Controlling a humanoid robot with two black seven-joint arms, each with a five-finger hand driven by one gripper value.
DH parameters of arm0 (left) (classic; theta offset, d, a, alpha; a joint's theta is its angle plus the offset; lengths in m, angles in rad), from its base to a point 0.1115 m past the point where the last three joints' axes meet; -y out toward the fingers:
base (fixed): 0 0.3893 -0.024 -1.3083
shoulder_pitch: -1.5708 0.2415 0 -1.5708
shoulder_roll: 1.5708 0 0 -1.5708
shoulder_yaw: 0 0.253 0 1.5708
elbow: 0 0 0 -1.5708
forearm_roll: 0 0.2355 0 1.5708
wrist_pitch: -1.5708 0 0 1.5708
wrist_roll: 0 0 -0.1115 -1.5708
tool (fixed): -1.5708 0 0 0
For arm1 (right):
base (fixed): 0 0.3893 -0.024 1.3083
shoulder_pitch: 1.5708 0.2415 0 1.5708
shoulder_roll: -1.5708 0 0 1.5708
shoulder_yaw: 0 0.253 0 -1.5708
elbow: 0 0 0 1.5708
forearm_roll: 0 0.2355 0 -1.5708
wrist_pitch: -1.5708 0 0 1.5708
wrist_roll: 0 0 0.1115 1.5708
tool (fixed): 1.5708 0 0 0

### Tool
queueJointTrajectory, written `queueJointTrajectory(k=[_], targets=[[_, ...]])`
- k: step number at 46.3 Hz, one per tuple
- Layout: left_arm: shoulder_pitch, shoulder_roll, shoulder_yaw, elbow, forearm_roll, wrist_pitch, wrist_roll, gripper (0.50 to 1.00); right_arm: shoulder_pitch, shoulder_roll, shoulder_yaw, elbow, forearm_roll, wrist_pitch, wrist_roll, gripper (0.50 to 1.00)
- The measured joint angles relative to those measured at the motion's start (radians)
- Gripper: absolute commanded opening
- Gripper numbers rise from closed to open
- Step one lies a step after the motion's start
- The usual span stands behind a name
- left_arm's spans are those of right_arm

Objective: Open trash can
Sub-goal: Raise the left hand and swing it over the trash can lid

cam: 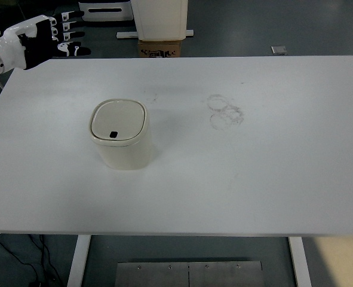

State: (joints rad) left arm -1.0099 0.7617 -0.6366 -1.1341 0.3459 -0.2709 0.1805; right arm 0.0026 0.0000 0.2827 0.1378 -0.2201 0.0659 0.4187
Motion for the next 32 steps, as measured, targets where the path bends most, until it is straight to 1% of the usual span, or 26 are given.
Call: queueJointTrajectory(k=[4, 7, 10, 14, 20, 23, 27, 30, 32], targets=[[-0.042, 0.024, 0.038, -0.044, 0.008, -0.036, 0.027, 1.000, 0.002, 0.000, 0.000, 0.000, 0.000, 0.000, 0.000, 0.991], [-0.077, 0.049, 0.085, -0.067, 0.009, -0.095, 0.043, 1.000, 0.001, 0.000, 0.000, 0.000, 0.000, 0.000, 0.000, 0.991], [-0.111, 0.065, 0.117, -0.082, 0.009, -0.146, 0.046, 1.000, 0.000, 0.000, 0.000, 0.000, 0.000, 0.000, 0.000, 0.991], [-0.157, 0.084, 0.156, -0.116, 0.009, -0.192, 0.051, 1.000, 0.001, 0.000, 0.000, 0.001, 0.000, 0.001, 0.000, 0.991], [-0.267, 0.168, 0.284, -0.212, 0.011, -0.258, 0.051, 1.000, 0.001, 0.000, -0.001, 0.000, 0.000, 0.000, 0.000, 0.991], [-0.349, 0.185, 0.379, -0.243, 0.019, -0.279, 0.051, 1.000, 0.001, 0.000, -0.001, 0.000, 0.000, 0.000, 0.000, 0.991], [-0.455, 0.193, 0.499, -0.256, 0.048, -0.290, 0.051, 1.000, 0.001, 0.000, -0.001, 0.000, 0.000, 0.000, 0.000, 0.991], [-0.505, 0.194, 0.569, -0.258, 0.066, -0.306, 0.051, 1.000, 0.001, 0.000, -0.001, 0.000, 0.001, 0.000, 0.000, 0.991], [-0.532, 0.194, 0.609, -0.258, 0.080, -0.329, 0.051, 1.000, 0.001, 0.000, -0.001, 0.000, 0.001, 0.000, 0.000, 0.991]])
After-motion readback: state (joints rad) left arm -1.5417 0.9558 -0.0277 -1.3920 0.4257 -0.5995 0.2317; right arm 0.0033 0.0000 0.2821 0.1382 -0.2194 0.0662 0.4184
